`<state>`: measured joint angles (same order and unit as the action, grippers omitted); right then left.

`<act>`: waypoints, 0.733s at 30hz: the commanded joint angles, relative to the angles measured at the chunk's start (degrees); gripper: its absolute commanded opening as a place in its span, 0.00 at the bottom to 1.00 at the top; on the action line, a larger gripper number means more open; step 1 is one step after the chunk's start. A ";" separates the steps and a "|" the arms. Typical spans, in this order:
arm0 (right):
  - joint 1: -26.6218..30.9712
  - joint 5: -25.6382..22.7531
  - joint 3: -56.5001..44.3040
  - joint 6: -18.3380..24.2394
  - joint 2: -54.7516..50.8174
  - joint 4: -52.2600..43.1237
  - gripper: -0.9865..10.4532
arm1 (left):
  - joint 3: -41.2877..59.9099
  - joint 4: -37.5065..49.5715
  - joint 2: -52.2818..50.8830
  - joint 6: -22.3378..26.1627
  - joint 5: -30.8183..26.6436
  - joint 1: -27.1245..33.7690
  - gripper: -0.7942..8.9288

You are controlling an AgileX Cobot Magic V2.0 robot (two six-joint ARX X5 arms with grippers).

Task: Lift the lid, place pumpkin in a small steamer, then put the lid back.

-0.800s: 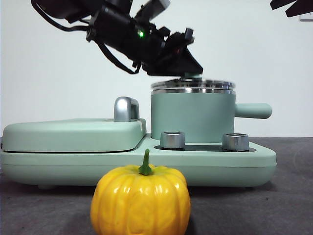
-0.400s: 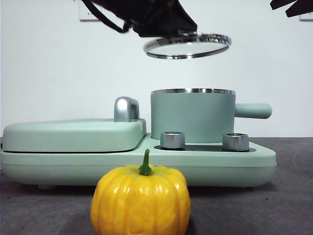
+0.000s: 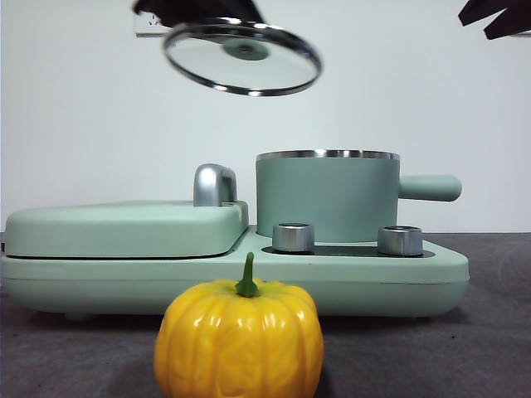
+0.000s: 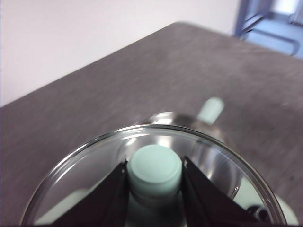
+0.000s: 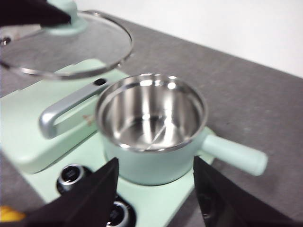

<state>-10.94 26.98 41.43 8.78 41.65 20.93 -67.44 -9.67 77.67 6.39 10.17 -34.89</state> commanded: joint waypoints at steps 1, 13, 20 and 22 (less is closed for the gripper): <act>-1.99 0.02 1.03 1.16 0.24 0.48 0.31 | -1.38 -2.19 -2.54 -0.09 -0.31 0.55 0.10; -16.31 -3.45 1.03 3.19 3.61 2.29 0.31 | 4.68 -7.58 -12.94 0.02 -2.34 6.49 0.10; -27.21 -7.72 1.03 5.64 8.66 2.40 0.31 | 6.27 -10.58 -16.85 0.31 -2.75 12.20 0.10; -30.12 -9.18 1.03 5.64 10.58 2.40 0.33 | 6.58 -10.67 -17.46 0.31 -2.75 13.62 0.10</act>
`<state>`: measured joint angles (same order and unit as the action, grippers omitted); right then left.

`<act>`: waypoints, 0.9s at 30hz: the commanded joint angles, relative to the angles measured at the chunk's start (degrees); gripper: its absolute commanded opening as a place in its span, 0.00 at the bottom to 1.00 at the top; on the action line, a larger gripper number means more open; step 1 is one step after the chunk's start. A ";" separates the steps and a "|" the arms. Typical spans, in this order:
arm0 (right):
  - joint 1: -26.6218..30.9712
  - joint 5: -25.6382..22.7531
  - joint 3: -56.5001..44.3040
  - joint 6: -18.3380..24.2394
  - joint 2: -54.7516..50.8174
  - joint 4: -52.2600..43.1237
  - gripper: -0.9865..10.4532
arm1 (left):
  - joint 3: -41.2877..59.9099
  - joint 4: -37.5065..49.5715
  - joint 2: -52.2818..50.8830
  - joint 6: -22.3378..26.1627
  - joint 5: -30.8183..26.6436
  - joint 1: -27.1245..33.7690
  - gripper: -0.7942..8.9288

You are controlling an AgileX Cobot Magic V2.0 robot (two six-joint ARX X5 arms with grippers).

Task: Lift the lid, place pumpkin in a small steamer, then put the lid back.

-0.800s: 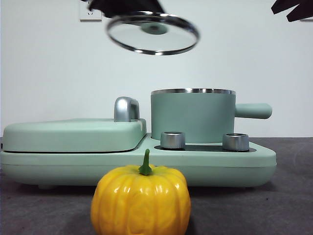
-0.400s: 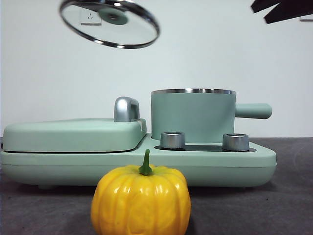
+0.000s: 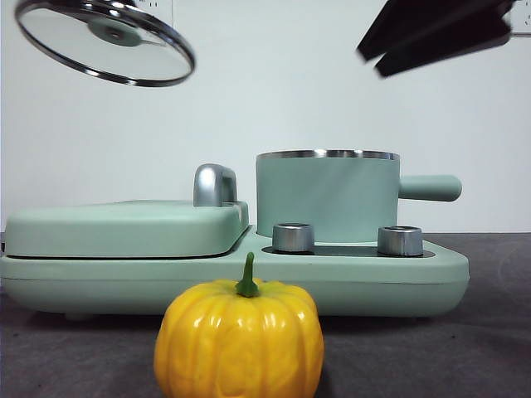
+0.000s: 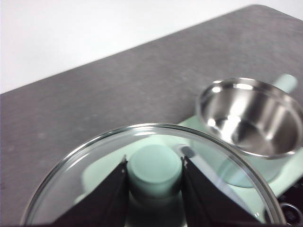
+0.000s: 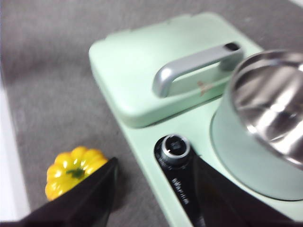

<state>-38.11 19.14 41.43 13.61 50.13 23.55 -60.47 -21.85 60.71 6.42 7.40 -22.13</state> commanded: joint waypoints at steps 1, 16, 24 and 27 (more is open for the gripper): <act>-4.37 -1.73 1.03 0.81 3.21 -0.24 0.34 | -0.28 1.27 -0.74 0.26 0.02 1.55 0.10; -17.20 -3.13 1.03 0.81 18.56 -0.61 0.47 | -0.22 1.46 -0.92 1.25 0.07 5.16 0.10; -17.70 -3.17 1.03 0.81 25.24 -3.21 0.49 | -0.22 1.70 -0.90 1.51 0.07 5.16 0.10; -17.70 -3.32 1.03 0.79 27.43 -4.96 0.51 | -0.22 2.10 -0.90 1.51 0.07 5.16 0.10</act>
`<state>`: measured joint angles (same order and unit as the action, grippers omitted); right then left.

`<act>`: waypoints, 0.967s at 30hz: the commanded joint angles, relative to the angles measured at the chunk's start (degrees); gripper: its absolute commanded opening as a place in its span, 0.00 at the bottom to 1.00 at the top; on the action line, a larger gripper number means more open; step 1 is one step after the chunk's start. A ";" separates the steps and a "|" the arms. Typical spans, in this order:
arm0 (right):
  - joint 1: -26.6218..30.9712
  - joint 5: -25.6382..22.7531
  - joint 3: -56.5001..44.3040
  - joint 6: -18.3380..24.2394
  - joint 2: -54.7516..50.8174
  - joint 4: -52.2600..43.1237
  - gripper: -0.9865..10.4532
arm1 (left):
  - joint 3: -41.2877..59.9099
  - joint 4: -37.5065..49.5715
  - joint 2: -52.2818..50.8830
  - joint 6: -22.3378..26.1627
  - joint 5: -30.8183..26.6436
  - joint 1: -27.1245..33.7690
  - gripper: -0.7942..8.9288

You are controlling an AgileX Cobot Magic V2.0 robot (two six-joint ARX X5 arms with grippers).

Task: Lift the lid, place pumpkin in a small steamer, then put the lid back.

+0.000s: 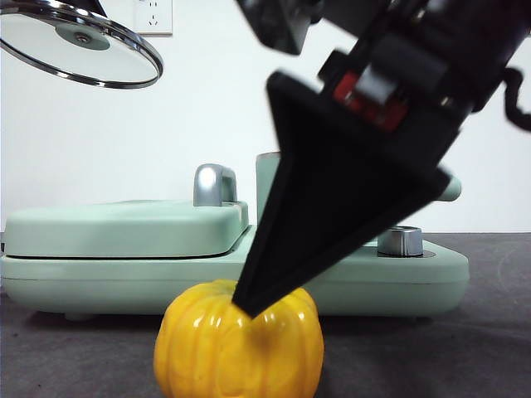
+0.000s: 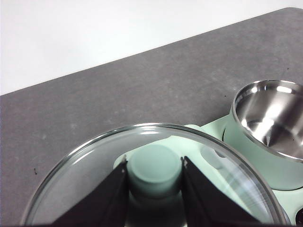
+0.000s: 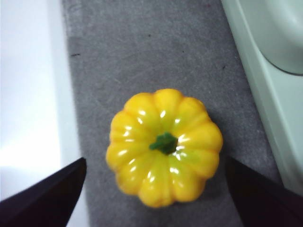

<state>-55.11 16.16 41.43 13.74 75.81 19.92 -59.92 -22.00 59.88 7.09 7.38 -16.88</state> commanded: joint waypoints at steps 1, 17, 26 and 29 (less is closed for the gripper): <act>-0.72 -0.70 1.03 0.66 2.54 -1.90 0.51 | -0.76 2.34 -0.07 0.81 0.09 -0.09 0.10; -0.68 -1.62 3.89 -6.01 2.89 8.87 0.37 | -0.74 2.29 -0.07 0.81 0.09 -0.07 0.10; 1.11 -3.17 11.45 -15.96 -3.93 24.20 0.37 | -0.74 2.23 -0.02 0.76 0.09 -0.07 0.10; 2.69 -3.19 14.49 -20.79 -4.83 31.06 0.37 | -0.74 2.25 0.00 0.79 0.07 -0.04 0.10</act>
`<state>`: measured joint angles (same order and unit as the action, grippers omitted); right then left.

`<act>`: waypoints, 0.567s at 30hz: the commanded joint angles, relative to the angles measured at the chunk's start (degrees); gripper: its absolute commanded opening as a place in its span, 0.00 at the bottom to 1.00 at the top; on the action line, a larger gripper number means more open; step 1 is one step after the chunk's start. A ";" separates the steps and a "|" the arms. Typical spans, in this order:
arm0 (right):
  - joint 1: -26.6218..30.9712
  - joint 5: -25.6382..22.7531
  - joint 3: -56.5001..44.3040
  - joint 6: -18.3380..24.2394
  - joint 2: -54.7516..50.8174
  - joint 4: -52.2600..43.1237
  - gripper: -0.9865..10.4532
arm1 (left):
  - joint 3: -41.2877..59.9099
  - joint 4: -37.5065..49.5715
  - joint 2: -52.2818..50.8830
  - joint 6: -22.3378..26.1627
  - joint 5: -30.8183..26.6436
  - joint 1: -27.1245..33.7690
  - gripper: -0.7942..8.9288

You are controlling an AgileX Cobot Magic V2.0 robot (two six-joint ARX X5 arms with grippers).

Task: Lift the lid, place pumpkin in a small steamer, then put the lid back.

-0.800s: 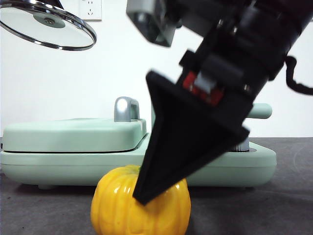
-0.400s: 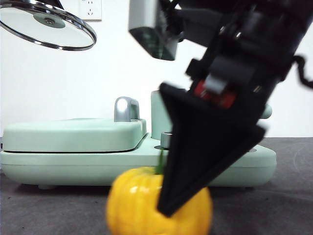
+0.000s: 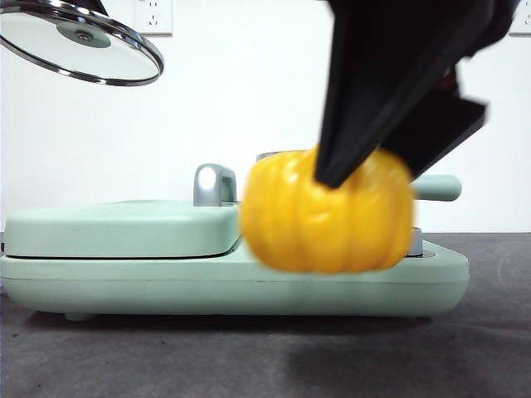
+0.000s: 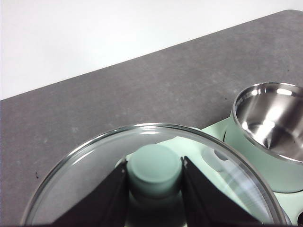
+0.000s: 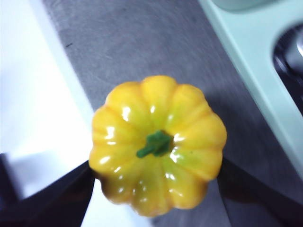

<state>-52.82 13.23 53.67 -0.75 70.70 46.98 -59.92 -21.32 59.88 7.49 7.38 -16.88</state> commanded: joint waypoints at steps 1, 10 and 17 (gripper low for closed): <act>0.74 -0.26 3.04 -7.17 0.26 5.70 0.37 | -0.74 1.60 0.00 0.39 0.07 -0.07 0.10; 5.35 -0.28 12.96 -12.33 0.22 24.28 0.37 | -0.74 1.64 0.00 0.42 0.09 -0.04 0.10; 8.24 -4.07 20.50 -12.26 0.52 29.44 0.37 | -0.74 1.66 0.00 0.42 0.07 -0.04 0.10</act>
<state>-44.31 10.20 72.55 -12.43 70.48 76.34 -59.92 -21.30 59.88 7.49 7.38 -16.88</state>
